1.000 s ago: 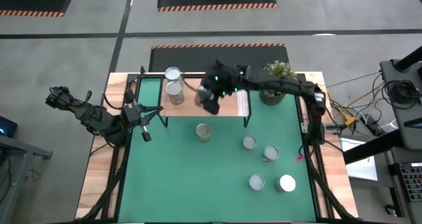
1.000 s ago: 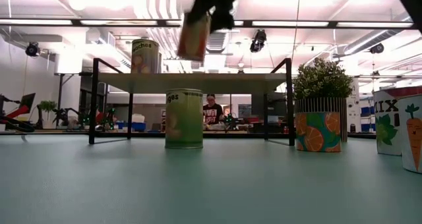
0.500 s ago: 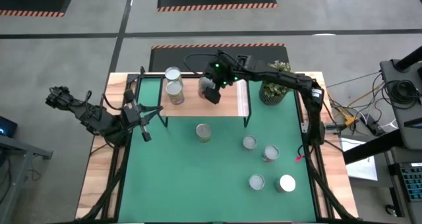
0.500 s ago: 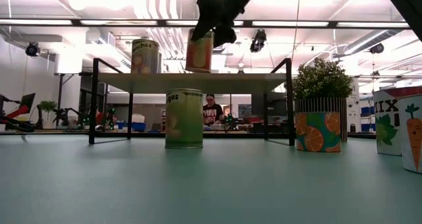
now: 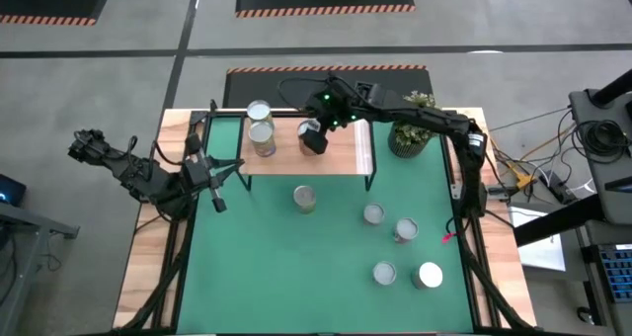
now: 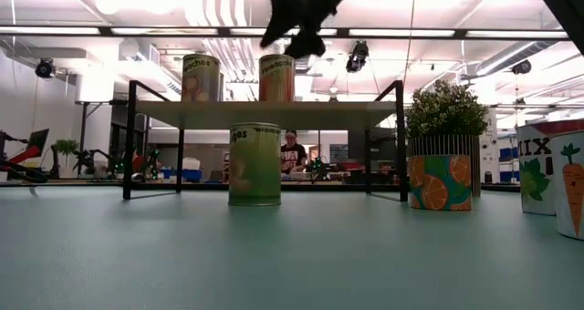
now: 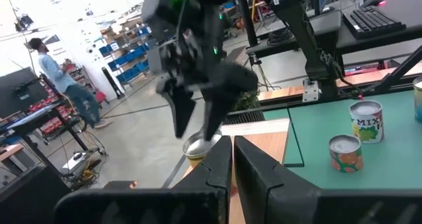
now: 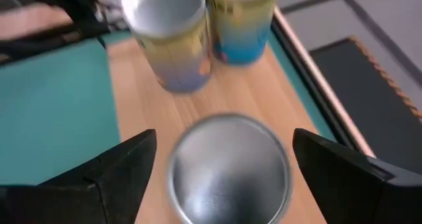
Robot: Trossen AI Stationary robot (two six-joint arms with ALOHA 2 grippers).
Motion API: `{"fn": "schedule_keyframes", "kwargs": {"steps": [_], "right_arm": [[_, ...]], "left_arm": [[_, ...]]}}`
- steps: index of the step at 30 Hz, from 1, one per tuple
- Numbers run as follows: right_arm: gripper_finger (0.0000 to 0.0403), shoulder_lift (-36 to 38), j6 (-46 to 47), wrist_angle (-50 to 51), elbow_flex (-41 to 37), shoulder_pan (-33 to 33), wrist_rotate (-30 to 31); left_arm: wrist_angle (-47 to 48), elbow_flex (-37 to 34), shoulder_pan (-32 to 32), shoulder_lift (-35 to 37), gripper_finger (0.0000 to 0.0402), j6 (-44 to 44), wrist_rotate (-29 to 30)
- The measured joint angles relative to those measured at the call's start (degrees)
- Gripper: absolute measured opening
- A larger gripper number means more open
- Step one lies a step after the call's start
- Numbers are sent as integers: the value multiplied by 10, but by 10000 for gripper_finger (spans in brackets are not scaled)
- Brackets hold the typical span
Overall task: Pick and place cans onto a shelf
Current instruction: Put the canned pineapple on the shelf
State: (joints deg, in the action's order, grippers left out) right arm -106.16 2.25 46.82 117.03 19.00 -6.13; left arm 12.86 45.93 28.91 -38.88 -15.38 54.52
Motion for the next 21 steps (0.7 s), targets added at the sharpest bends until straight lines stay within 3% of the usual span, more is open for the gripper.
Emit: {"fn": "schedule_keyframes", "kwargs": {"steps": [3,6,17,21], "right_arm": [[330,2,-1,24,26,0,0],[293,2,-27,54,35,-3,3],[24,-6,-69,42,-1,-7,17],[14,-4,-68,1,-27,-8,18]], "left_arm": [[0,0,0,0,0,0,0],[0,0,0,0,0,0,0],[0,0,0,-1,0,0,0],[0,0,0,-2,0,0,0]]}}
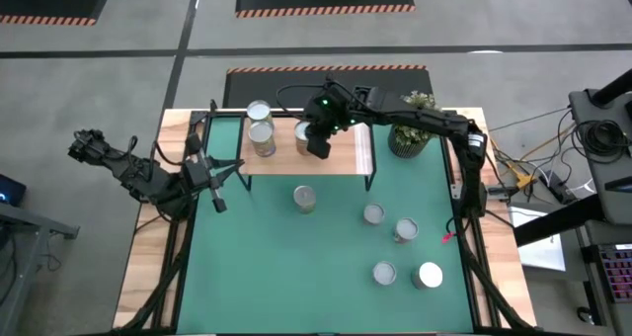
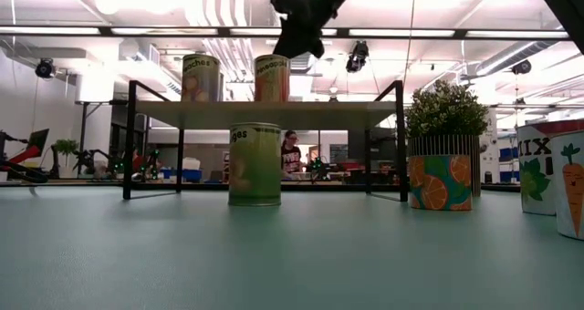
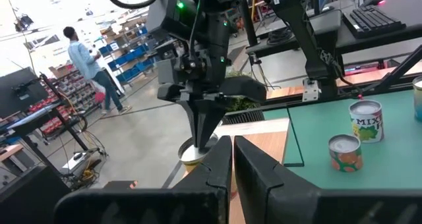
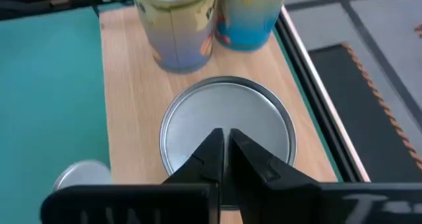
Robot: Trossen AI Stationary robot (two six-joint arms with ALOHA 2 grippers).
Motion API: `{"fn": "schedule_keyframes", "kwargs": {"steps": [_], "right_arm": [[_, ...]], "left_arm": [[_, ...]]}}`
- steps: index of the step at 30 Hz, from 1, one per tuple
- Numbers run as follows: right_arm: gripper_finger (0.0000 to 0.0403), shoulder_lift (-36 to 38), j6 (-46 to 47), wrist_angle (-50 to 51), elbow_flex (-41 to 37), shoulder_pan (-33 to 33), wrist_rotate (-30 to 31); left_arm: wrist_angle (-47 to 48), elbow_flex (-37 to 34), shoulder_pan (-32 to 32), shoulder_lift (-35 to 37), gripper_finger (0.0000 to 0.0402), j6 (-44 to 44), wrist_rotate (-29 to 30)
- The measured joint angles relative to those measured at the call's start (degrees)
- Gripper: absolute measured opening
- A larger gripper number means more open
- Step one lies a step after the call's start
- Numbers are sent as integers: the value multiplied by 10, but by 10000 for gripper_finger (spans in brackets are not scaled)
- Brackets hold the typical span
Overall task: Pick and place cans onto a shelf
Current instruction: Put the canned pineapple on the shelf, then adjust the canned peaches
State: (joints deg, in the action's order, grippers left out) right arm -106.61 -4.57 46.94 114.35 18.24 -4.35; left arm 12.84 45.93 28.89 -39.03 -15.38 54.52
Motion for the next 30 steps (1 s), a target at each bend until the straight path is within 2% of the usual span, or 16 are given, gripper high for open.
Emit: {"fn": "schedule_keyframes", "kwargs": {"steps": [13,17,26,30], "right_arm": [[9,0,-41,-104,-45,3,54],[9,0,-55,-102,-43,3,76],[9,27,-81,-96,-19,-27,74],[9,64,-90,-94,-30,-60,74]], "left_arm": [[0,0,0,0,0,0,0],[0,0,0,0,0,0,0],[-16,0,-1,-16,0,45,0],[-64,15,-20,-41,0,4,0]]}}
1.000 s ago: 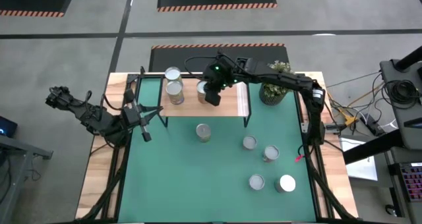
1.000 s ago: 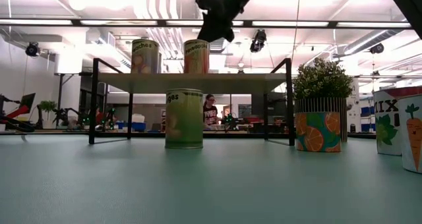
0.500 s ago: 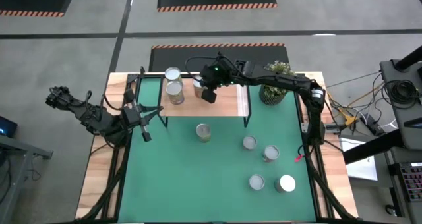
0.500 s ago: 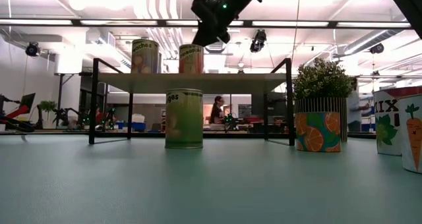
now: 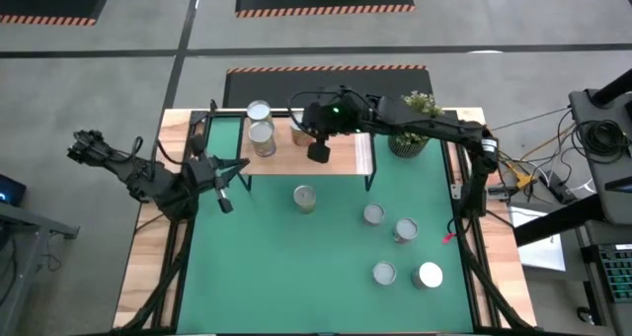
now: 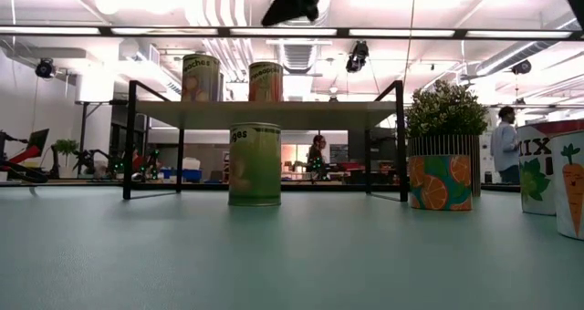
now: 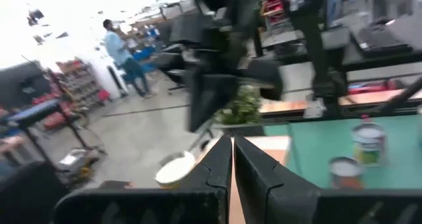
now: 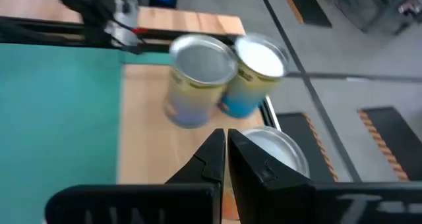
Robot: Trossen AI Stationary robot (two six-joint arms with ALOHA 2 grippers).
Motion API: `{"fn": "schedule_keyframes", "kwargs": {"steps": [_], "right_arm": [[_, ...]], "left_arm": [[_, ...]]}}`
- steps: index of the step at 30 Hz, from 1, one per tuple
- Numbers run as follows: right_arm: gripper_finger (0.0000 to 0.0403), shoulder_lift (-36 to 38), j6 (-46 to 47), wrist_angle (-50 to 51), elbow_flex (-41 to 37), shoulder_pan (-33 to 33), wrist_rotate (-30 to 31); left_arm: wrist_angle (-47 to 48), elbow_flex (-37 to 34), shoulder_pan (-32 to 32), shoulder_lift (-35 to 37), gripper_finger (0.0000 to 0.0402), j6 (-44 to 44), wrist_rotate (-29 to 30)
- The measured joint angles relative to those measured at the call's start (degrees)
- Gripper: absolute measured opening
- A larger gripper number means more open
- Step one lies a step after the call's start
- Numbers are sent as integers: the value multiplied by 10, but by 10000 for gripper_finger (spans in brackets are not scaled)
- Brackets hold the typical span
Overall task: Pick and place cans onto a shelf
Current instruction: Adjust the canned peaches
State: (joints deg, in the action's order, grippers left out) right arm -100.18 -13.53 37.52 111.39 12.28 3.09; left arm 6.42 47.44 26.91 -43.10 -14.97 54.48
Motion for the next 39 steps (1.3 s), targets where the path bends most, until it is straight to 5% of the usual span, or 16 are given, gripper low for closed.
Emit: {"fn": "schedule_keyframes", "kwargs": {"steps": [7,14,20,25,39], "right_arm": [[9,62,0,-1,-38,-59,0],[9,126,6,-2,-101,-102,1],[9,175,21,-10,-172,-122,6],[9,212,34,-38,-235,-129,29],[9,260,52,-88,-333,-129,31]], "left_arm": [[152,135,-80,-47,0,16,-17],[327,246,-242,-135,0,109,-199],[517,300,-382,-228,0,155,-284],[538,304,-434,-262,0,143,-312],[522,296,-441,-283,0,134,-336]]}}
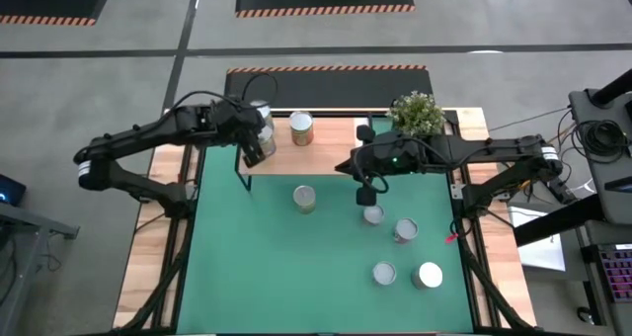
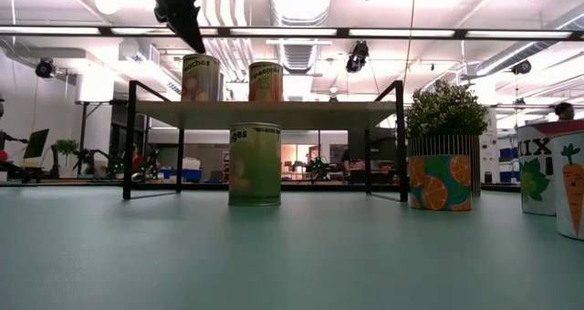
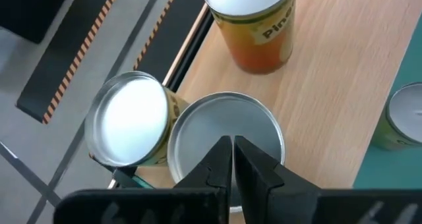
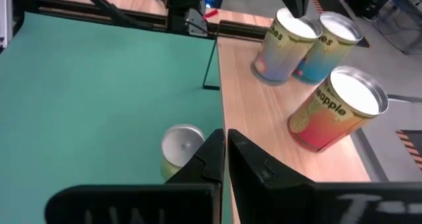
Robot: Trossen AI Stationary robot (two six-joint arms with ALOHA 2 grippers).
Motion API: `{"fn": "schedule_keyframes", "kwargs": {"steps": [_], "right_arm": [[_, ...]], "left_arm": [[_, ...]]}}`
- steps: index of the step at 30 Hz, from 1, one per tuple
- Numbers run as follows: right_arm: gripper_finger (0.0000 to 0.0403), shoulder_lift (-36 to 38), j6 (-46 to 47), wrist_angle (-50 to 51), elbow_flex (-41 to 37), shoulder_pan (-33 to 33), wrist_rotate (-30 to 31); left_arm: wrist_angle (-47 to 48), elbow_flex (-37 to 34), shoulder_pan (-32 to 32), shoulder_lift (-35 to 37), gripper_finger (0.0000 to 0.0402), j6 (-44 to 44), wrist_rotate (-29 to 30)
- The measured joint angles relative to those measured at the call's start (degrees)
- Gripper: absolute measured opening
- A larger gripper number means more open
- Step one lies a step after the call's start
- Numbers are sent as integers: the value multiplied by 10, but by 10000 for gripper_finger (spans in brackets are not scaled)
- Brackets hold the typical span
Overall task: Pick and place cans onto a shelf
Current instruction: Adjust the canned peaches, then put the small canned oranges on the shelf
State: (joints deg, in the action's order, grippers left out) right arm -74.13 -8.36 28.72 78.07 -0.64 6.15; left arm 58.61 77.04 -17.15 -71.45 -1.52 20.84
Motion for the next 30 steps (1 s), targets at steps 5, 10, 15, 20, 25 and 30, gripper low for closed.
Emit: {"fn": "schedule_keyframes", "kwargs": {"steps": [5,10,15,20,25,30], "right_arm": [[9,0,-1,-8,-5,0,0],[9,0,3,-8,-5,0,0],[9,0,3,-7,-5,0,0],[9,0,4,-7,-5,0,0],[9,0,5,-7,-5,0,0],[9,0,5,-7,-5,0,-1]], "left_arm": [[-24,-21,0,-5,0,-3,0],[-13,-26,1,-3,0,20,1],[-10,-26,1,-1,0,23,2],[-10,-26,1,-1,0,23,2],[-11,-18,1,1,0,21,1],[-11,13,1,7,0,9,1]]}}
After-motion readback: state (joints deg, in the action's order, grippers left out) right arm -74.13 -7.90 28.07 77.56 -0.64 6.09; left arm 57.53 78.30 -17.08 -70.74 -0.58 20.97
